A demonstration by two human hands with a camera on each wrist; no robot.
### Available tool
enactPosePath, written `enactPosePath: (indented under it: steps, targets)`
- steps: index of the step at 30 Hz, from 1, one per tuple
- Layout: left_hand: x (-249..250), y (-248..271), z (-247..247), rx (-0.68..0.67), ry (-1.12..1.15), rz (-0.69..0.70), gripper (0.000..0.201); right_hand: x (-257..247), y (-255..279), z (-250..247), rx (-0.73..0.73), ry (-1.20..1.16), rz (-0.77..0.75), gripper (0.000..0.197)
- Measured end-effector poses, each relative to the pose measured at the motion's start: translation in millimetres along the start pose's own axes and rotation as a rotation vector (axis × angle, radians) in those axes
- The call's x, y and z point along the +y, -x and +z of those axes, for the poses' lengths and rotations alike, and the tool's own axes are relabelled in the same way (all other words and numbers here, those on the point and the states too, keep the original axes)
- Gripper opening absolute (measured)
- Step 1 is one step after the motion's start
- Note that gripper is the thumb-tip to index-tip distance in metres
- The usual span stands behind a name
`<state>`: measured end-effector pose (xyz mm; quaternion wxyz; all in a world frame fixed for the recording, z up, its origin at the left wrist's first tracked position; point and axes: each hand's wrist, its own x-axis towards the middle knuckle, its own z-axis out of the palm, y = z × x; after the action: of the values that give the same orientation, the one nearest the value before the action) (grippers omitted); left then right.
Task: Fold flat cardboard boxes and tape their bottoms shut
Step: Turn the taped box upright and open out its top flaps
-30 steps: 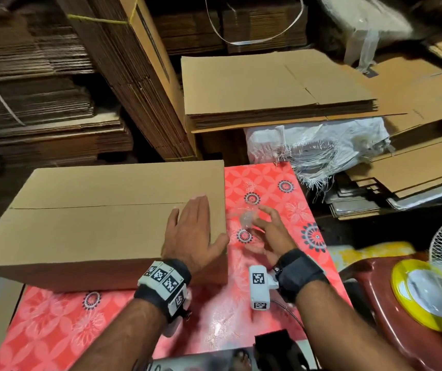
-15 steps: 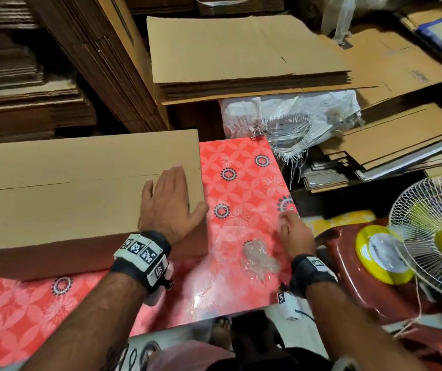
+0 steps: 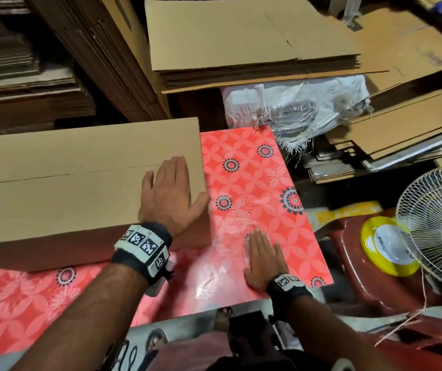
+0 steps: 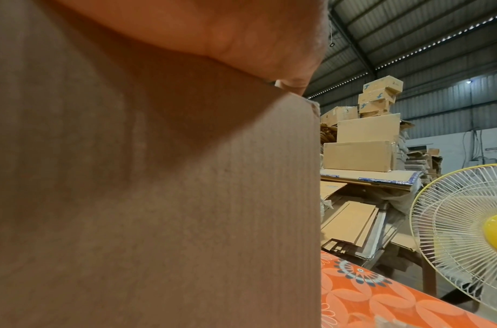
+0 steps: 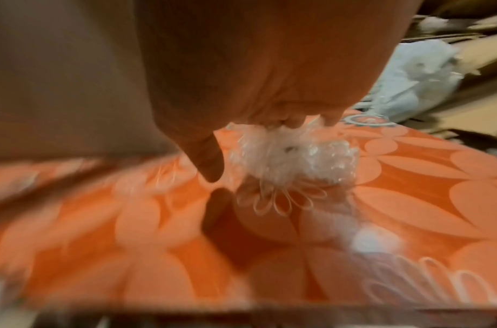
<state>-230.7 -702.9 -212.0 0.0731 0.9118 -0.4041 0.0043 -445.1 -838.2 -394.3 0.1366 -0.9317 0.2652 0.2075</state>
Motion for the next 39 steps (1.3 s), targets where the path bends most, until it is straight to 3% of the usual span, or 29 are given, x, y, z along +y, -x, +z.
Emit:
enactPosePath:
  steps: [3,5,8,11,15,18,22,24,27,29,34,39]
  targets:
    - [-0.3,-0.1,-0.1,-0.003,0.004,-0.007,0.096,5.8,-6.8,-17.2,0.083,-0.42,0.055,0.105]
    - [0.2,0.1,-1.0,-0.01,-0.001,-0.01,0.096,7.7,-7.7,-29.0,0.106,-0.623,0.123,0.093]
    - [0.7,0.2,-2.1,-0.018,-0.006,-0.011,0.096,-2.1,-7.9,-45.0,0.083,-0.531,0.129,0.061]
    - [-0.6,0.0,-1.9,-0.015,0.003,-0.006,0.097,-20.6,-10.9,-64.1,0.182,-0.407,0.095,0.044]
    - [-4.8,-1.8,-2.4,-0.045,0.081,-0.013,0.102,-44.7,-11.8,-109.8,0.302,-0.417,0.02,0.041]
    - [-16.5,-5.1,-10.5,-0.071,0.283,-0.023,0.104,-66.5,-12.9,-146.4,0.455,-0.51,-0.097,0.042]
    - [-49.3,6.4,-30.5,-0.11,0.268,-0.027,0.082,-103.3,-10.1,-192.4,0.734,-0.639,-0.322,0.047]
    - [-71.0,15.3,-38.8,-0.148,0.224,-0.069,0.081,-127.8,-9.3,-207.7,0.718,-0.599,-0.445,0.046]
    - [-108.3,26.1,-49.5,-0.189,0.181,-0.12,0.085,-170.4,-13.0,-212.9,0.507,-0.359,-0.555,0.066]
    - [-136.0,33.9,-54.8,-0.197,0.146,-0.152,0.085,-198.2,-15.9,-206.5,0.433,-0.24,-0.549,0.07]
    - [-198.7,64.6,-61.2,-0.166,0.098,-0.27,0.084,-249.5,-27.3,-182.8,0.428,-0.13,-0.485,0.057]
    - [-236.1,83.4,-69.0,-0.204,0.062,-0.267,0.098,-280.9,-36.3,-181.0,0.509,-0.137,-0.367,0.065]
